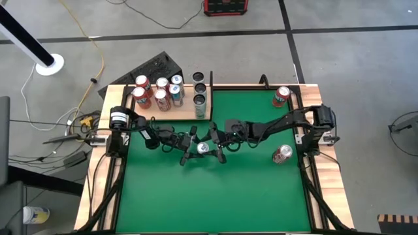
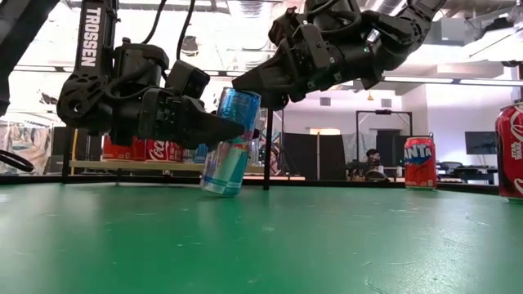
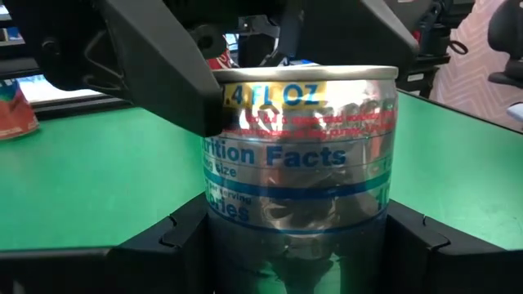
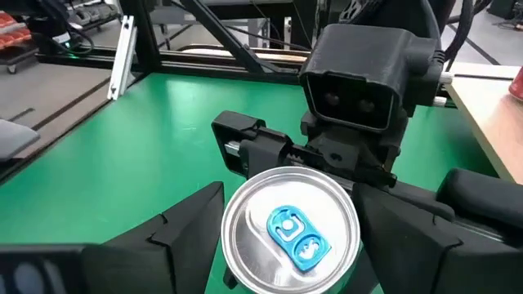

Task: Place canned beverage on shelf
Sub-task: Put the blue soda can on the shelf aligned with the other blue soda cans

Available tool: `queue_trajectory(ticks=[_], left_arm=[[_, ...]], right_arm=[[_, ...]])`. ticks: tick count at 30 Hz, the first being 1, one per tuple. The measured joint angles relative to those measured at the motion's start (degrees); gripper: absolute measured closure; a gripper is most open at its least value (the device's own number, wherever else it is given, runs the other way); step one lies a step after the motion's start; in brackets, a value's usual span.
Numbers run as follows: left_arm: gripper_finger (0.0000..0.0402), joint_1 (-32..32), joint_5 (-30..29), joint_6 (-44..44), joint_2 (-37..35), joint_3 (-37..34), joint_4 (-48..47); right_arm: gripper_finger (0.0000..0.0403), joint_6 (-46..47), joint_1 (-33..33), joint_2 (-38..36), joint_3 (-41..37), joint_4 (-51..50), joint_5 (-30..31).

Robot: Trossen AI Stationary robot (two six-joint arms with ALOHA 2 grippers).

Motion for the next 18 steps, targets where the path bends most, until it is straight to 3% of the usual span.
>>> queue_trajectory(ticks=[18], left_arm=[[0.0184, -0.1, -4.1, -1.0, 0.0, 0.1, -0.1]], right_arm=[[0.0112, -2.1, 0.9, -2.4, 0.1, -7.4, 1.8]])
